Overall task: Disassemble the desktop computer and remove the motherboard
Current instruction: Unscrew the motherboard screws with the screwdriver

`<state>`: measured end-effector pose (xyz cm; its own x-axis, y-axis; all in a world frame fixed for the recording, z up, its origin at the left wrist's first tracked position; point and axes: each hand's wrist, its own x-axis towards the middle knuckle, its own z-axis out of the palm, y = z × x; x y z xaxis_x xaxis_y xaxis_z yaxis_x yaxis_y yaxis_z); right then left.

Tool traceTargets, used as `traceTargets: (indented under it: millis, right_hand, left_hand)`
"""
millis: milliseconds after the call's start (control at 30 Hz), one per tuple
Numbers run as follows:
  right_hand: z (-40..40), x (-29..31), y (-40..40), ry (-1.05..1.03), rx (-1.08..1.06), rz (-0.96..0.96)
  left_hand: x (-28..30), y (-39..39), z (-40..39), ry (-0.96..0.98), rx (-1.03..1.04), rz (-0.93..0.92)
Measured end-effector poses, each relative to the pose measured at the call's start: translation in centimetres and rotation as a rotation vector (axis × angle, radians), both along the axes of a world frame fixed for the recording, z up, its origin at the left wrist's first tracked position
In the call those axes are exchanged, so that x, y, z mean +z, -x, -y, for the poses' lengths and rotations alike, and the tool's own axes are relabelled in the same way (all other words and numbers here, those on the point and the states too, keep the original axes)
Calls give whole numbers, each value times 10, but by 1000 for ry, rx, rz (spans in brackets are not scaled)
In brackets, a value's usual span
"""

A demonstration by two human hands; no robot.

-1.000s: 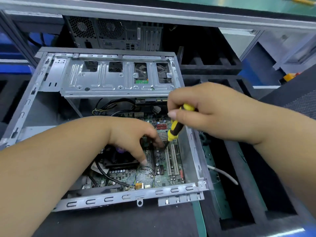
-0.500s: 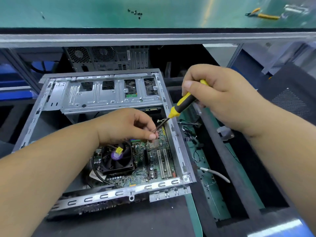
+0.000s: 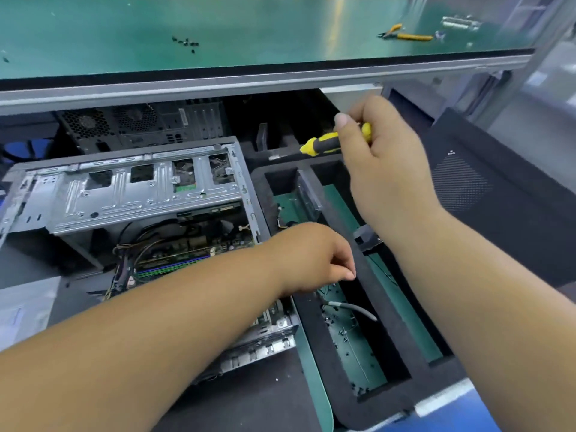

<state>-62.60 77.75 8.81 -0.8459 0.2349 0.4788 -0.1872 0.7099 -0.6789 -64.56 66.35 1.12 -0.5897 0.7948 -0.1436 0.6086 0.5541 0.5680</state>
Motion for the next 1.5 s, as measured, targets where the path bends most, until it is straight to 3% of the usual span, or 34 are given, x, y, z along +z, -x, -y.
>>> traceTargets:
  millis: [167, 467, 567, 667, 833, 900, 1200, 1500]
  right_hand:
    - [-2, -12, 0, 22, 2, 55]
    - [22, -14, 5, 28, 155, 141]
    - [39, -14, 7, -19, 276, 208]
    - [55, -16, 8, -179, 414, 315]
    - [82, -25, 7, -759, 703, 436]
    - [91, -33, 6, -888, 801, 465]
    - [104, -60, 4, -1103, 922, 440]
    - [99, -75, 6, -1133, 905, 531]
  left_hand:
    - [-6, 4, -1, 101, -36, -103]
    - [15, 18, 113, -191, 138, -53]
    - [13, 26, 150, -148, 198, -53]
    - [7, 34, 175, -39, 229, -13]
    - [-6, 41, 181, 162, 125, -41]
    - [-10, 41, 174, 231, 41, -43]
    - [-30, 43, 139, 370, -207, -114]
    - [-48, 55, 144, 371, -235, -131]
